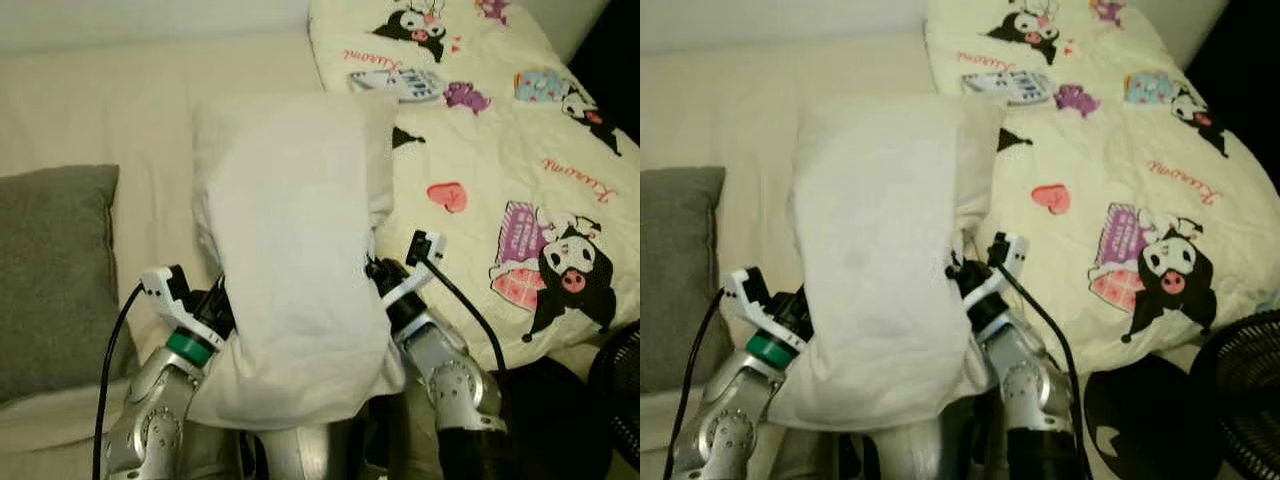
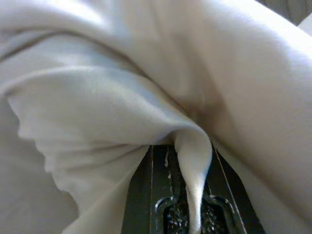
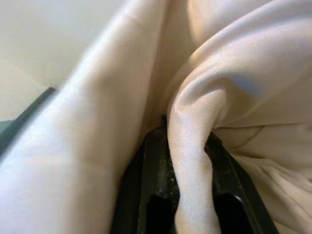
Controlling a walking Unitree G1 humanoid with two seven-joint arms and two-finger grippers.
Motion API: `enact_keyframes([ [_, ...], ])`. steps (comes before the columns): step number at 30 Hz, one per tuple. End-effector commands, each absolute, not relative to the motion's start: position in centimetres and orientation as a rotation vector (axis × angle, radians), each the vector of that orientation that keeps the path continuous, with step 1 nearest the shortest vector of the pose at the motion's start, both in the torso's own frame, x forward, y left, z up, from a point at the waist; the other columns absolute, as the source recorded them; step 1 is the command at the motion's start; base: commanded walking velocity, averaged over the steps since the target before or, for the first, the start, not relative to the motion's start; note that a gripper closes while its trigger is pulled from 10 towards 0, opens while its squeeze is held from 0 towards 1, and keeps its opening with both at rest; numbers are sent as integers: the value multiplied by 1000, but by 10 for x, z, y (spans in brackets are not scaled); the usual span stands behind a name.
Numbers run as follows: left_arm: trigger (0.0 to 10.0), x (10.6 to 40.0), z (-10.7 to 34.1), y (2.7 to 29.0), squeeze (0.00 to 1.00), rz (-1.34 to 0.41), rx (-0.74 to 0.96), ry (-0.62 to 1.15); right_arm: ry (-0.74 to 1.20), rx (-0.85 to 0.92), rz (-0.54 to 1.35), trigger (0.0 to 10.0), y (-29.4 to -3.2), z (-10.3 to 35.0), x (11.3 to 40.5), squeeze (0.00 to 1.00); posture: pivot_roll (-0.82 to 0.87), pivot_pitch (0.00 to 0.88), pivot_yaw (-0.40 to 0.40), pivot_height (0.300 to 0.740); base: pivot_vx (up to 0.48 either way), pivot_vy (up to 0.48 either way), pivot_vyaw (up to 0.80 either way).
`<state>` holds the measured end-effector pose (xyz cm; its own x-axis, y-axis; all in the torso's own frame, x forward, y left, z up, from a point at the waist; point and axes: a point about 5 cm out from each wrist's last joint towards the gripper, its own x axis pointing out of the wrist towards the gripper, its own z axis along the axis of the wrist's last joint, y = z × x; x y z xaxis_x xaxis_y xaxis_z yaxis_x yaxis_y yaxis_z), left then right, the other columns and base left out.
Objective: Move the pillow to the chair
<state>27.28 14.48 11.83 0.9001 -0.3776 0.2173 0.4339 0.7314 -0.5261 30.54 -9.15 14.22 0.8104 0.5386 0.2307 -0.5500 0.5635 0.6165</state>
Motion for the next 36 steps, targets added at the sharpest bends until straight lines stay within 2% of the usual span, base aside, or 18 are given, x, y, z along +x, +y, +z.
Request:
enact_keyframes([
  [1, 0, 271, 126, 116, 0, -553, -631, -104, 30, 817, 779, 0, -47, 139, 286, 0, 54, 56, 68, 596, 0, 0, 0],
  [12, 0, 273, 130, 116, 0, -513, -594, -121, 24, 810, 789, 0, -42, 142, 284, 0, 57, 56, 54, 596, 0, 0, 0],
  [16, 0, 275, 132, 117, 0, -478, -551, -130, 26, 785, 710, 0, -46, 140, 289, 0, 57, 55, 49, 596, 0, 0, 0],
  [17, 7529, 276, 133, 117, 0, -462, -533, -128, 33, 780, 697, 10000, -46, 140, 290, 0, 55, 54, 48, 596, 0, 0, 0],
  [18, 7529, 276, 133, 117, 0, -462, -533, -128, 33, 780, 697, 10000, -46, 140, 290, 0, 55, 54, 48, 596, 0, 0, 0],
  [19, 10000, 276, 134, 117, 0, -451, -519, -126, 47, 773, 696, 10000, -46, 140, 290, 0, 53, 56, 50, 596, 0, 0, 0],
  [23, 10000, 277, 137, 118, 0, -421, -467, -137, 48, 699, 687, 10000, -46, 138, 290, 0, 51, 56, 48, 596, 0, 0, 0],
  [36, 10000, 274, 139, 115, 0, -404, -424, -157, 40, 680, 688, 10000, -45, 136, 287, 0, 48, 49, 39, 636, 0, 0, 0],
])
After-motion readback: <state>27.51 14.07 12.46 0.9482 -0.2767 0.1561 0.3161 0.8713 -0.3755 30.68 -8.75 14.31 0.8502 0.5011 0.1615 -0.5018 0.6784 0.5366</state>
